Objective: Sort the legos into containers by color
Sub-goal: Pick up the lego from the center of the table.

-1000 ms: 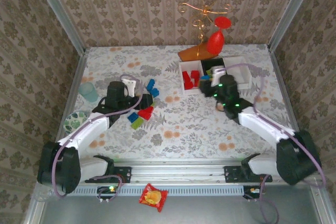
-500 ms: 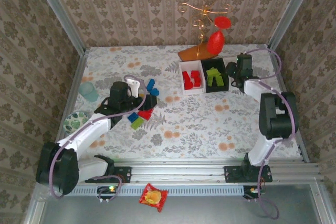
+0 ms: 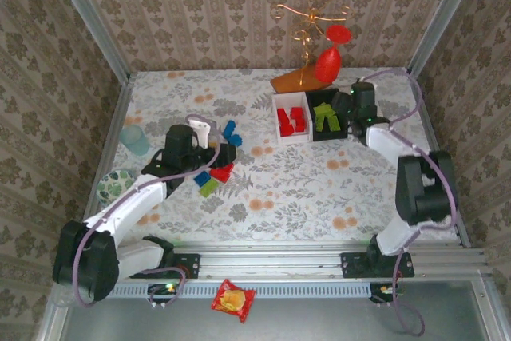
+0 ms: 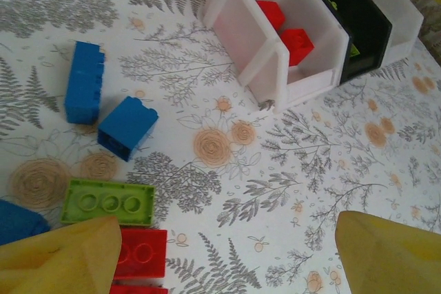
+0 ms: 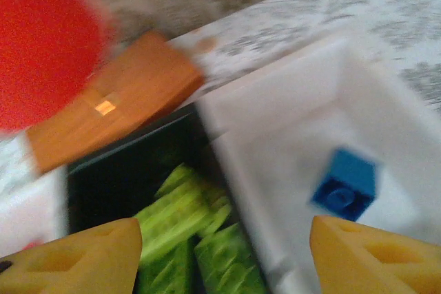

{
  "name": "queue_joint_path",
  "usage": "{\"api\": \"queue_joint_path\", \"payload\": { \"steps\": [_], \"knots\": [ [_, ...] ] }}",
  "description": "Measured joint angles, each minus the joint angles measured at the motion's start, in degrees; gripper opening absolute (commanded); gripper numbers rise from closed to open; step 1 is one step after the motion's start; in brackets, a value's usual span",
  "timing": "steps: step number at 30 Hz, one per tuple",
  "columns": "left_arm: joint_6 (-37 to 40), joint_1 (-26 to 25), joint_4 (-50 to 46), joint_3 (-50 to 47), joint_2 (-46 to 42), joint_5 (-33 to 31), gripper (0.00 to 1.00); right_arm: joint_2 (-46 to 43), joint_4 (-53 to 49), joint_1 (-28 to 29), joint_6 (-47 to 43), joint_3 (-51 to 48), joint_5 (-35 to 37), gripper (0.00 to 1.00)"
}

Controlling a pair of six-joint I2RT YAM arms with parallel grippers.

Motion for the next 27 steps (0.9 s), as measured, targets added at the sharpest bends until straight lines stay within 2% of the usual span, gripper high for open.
{"api": "queue_joint_path", "payload": {
  "steps": [2,5,8,11,14,19,27],
  "knots": [
    [0.0,2.3,0.0,-0.8,-1.6,-0.8,0.85,-6.6,0.6,7.8,-1.7,-4.1,0.1,0.72],
    [-0.2,5.5,0.1,-2.5,-2.5,-1.7,0.85,-10.7,2.8,19.2,-3.5,-7.6,-1.3,0.75],
    [-0.5,7.4,-0.2,-3.3,-1.4,-2.8,0.85,-7.8,3.8,27.7,-5.3,-7.0,-2.2,0.77],
    [-0.7,8.1,-0.5,-3.3,-0.7,-4.1,0.85,0.1,4.3,33.0,-7.8,-3.1,-3.2,0.81],
    [-0.7,8.7,-0.7,-3.4,-0.9,-5.8,0.85,9.6,4.1,35.4,-10.3,3.4,-4.6,0.84],
    [-0.9,9.9,-0.9,-5.6,-4.0,-8.6,0.86,22.7,1.3,36.0,-12.7,15.8,-5.6,0.86],
    [-1.6,10.6,-0.8,-7.5,-9.0,-10.3,0.86,35.7,-6.7,35.4,-13.6,31.2,-5.0,0.77]
  ]
}}
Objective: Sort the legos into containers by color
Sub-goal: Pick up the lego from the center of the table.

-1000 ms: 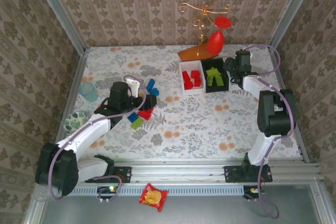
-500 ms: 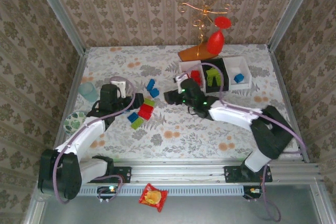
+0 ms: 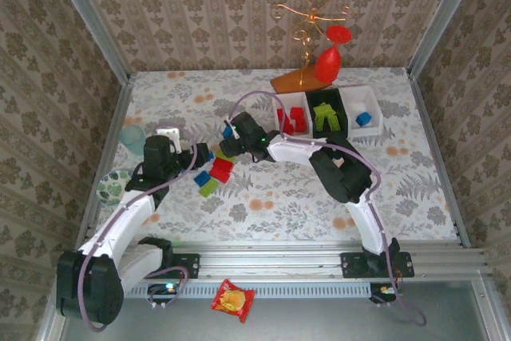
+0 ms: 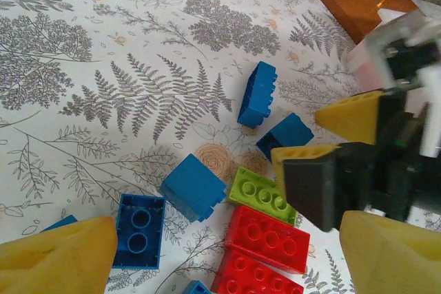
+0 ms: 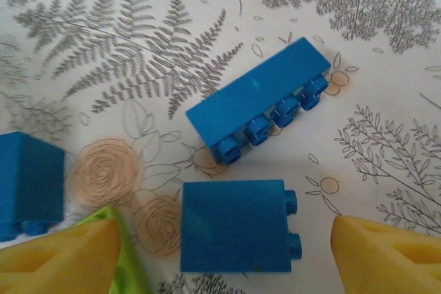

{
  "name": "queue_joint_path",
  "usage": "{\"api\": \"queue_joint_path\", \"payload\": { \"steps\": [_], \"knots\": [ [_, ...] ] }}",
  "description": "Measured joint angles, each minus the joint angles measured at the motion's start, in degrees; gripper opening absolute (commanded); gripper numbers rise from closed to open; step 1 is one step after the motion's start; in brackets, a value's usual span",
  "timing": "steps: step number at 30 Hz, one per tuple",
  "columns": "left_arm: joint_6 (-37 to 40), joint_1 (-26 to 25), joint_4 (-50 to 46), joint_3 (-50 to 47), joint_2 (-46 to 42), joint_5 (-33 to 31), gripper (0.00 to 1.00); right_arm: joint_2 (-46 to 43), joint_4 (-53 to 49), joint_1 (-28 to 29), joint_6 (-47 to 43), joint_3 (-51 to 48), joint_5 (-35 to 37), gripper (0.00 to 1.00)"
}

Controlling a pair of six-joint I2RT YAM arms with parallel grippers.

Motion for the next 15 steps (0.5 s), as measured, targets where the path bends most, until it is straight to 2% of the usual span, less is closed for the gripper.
{"api": "queue_joint_path", "payload": {
  "steps": [4,10,15],
  "knots": [
    [-0.2,0.0,0.0,-0.1,-0.3,0.0,0.86,3.9,-3.5,-0.6,-0.2,4.2,0.0,0.69],
    [-0.2,0.0,0.2,-0.1,-0.3,0.5,0.86,5.4,-6.1,-1.5,-0.2,7.3,-0.3,0.49],
    [-0.3,0.0,0.5,-0.1,0.0,1.4,0.86,4.3,-4.9,-1.6,-0.4,5.1,-0.5,0.42]
  ]
}}
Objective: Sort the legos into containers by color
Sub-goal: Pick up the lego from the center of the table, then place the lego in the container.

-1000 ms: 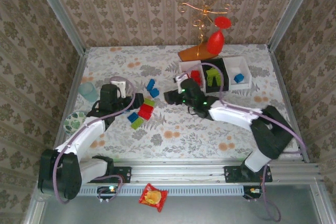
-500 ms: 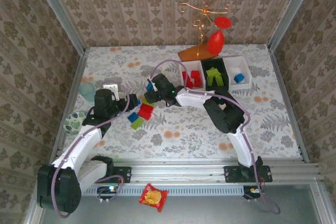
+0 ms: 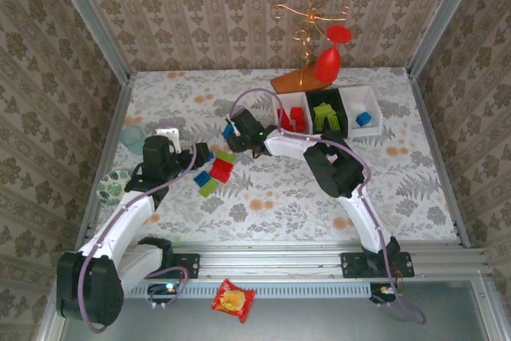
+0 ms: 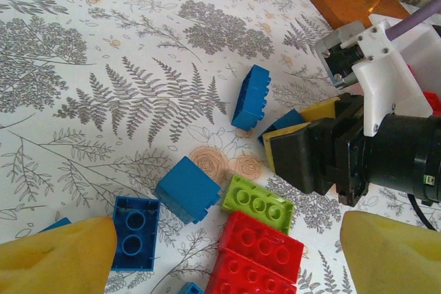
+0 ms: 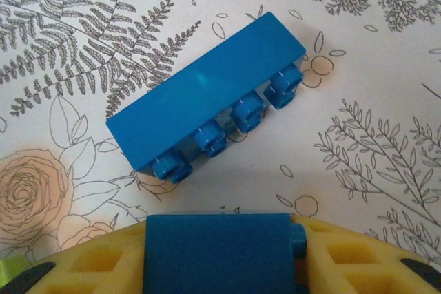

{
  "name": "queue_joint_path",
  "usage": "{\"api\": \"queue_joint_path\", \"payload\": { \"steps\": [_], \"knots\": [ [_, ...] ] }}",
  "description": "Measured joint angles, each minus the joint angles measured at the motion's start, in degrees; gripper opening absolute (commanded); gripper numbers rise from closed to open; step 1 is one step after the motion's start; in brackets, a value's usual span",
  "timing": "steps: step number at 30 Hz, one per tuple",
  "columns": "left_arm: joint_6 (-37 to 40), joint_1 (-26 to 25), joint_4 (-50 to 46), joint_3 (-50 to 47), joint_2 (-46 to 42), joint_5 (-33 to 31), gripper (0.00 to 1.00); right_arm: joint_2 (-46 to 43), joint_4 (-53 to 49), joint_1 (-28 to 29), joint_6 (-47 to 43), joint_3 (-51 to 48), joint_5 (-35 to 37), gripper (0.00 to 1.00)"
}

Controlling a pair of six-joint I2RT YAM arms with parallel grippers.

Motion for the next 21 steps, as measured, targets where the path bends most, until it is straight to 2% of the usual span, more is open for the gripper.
{"api": "queue_joint_path", "payload": {
  "steps": [4,9,12,15,17,21],
  "knots": [
    [-0.2,0.0,0.7,0.0,1.1,1.5,0.86,-8.0,0.8,-0.6,0.0,-10.3,-0.9,0.40],
    [-0.5,-0.1,1.6,0.0,2.5,4.2,0.86,-28.6,3.5,-4.8,2.4,-27.4,-4.0,0.40],
    [-0.9,-0.5,2.6,0.0,2.8,5.3,0.86,-43.2,6.7,-12.3,4.9,-36.2,-5.6,0.39],
    [-1.1,-1.5,3.5,0.0,2.9,6.3,0.86,-53.9,9.1,-23.6,8.0,-42.2,-5.1,0.38],
    [-1.3,-2.3,3.6,0.0,3.0,6.7,0.86,-56.8,9.7,-30.9,10.3,-44.5,-4.1,0.38],
    [-1.3,-3.5,3.7,0.0,3.0,6.8,0.86,-54.6,10.1,-38.9,13.4,-45.1,-2.0,0.37]
  ]
}}
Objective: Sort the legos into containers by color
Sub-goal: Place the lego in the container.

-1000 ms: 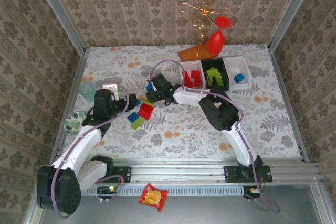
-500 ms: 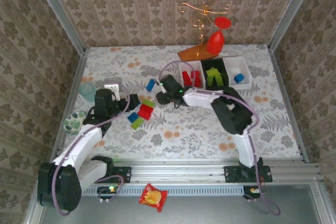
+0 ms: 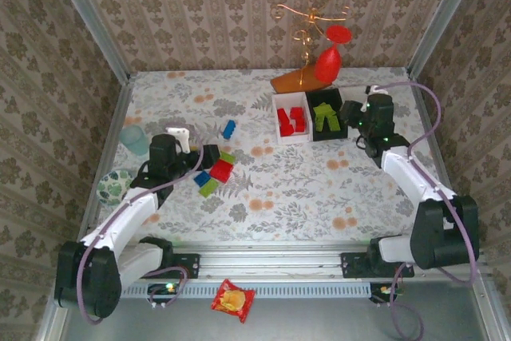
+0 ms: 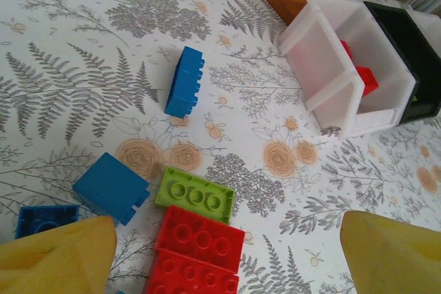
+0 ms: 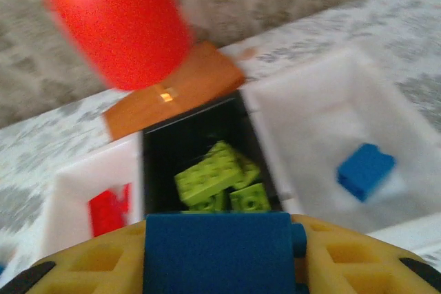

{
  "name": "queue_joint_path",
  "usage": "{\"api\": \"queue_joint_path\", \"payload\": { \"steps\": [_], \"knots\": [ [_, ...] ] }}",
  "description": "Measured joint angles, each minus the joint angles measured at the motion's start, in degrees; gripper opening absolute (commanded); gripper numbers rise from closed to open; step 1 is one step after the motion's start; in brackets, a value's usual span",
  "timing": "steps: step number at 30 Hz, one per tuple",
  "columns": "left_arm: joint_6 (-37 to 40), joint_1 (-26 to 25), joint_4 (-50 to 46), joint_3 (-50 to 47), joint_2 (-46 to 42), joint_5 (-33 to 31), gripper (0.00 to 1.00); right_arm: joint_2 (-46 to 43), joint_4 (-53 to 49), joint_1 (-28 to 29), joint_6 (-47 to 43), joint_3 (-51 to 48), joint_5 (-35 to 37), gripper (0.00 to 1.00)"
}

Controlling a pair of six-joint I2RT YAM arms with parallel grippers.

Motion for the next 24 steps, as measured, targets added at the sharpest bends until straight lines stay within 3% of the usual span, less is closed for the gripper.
{"api": "queue_joint_path", "payload": {
  "steps": [4,10,14,18,24],
  "knots": [
    [0.0,-1.1,0.0,0.0,0.0,0.0,0.86,9.4,-0.8,-3.4,1.8,4.9,2.1,0.37],
    [0.0,-2.9,0.0,0.1,0.0,-0.1,0.86,23.3,-1.7,-4.0,2.8,16.1,5.3,0.41],
    [0.0,-4.2,0.0,0.3,0.0,-0.2,0.86,29.2,-3.3,-4.3,2.8,22.1,7.2,0.55],
    [0.0,-5.2,-0.2,1.6,0.9,-0.1,0.87,30.1,-4.6,-4.5,2.6,23.9,7.9,0.68],
    [0.1,-5.6,-0.3,2.3,3.0,-0.2,0.89,21.3,-3.2,-2.6,2.0,16.6,7.1,0.74]
  ]
}}
